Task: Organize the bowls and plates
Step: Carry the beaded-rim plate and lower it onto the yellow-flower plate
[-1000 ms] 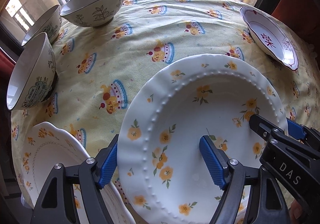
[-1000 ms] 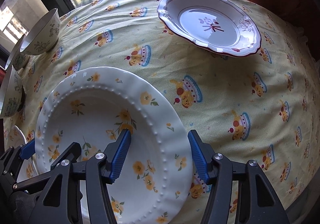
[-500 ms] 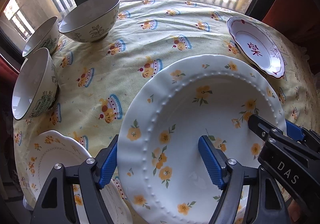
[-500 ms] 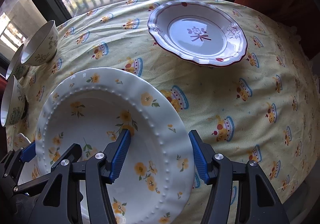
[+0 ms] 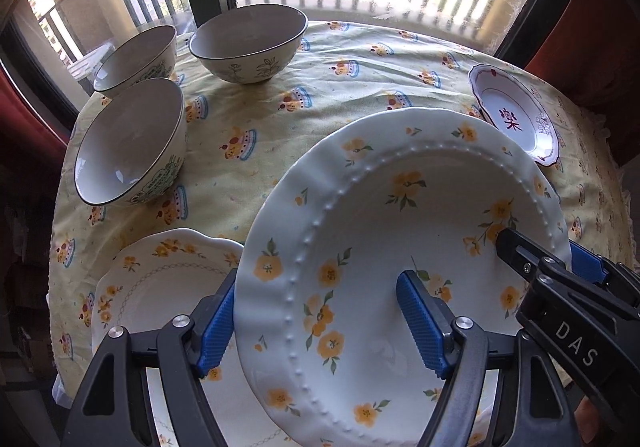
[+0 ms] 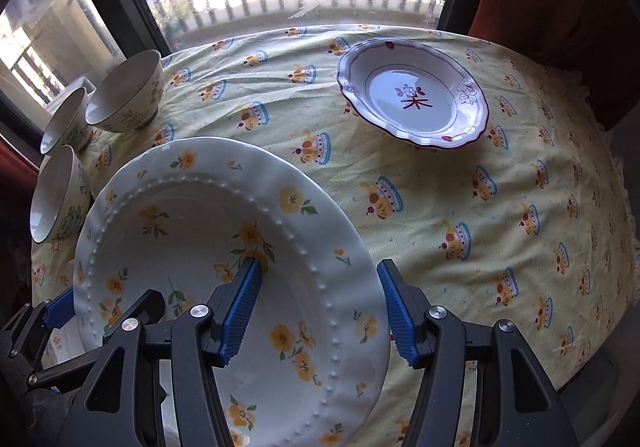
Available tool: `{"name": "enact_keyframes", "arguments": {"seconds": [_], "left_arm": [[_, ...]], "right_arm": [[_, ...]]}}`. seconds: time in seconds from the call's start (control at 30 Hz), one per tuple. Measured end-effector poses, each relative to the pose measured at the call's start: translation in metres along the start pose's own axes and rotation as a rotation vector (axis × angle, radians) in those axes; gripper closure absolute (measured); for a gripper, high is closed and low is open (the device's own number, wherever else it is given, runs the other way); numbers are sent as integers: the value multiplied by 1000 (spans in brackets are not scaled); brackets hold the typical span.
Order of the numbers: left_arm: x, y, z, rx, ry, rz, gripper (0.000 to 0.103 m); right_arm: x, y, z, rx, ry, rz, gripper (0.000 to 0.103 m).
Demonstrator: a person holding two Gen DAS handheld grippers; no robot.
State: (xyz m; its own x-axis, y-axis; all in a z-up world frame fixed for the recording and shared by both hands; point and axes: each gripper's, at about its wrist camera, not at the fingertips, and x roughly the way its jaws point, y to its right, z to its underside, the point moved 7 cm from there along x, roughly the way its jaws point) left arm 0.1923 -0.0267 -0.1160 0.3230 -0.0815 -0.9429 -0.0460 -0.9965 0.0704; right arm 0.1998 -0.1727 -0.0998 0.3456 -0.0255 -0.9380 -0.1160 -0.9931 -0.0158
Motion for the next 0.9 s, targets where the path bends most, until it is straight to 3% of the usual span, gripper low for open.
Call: {"name": "enact_keyframes", "arguments": {"seconds": [0.57, 0.9], "left_arm": [[-4, -108, 55, -115, -44, -36, 26], [12, -131, 68, -127, -67, -16, 25]], "right_arm": [[6, -105, 55, -98, -53, -40, 40], [21, -132, 70, -124, -85, -12, 40]]}}
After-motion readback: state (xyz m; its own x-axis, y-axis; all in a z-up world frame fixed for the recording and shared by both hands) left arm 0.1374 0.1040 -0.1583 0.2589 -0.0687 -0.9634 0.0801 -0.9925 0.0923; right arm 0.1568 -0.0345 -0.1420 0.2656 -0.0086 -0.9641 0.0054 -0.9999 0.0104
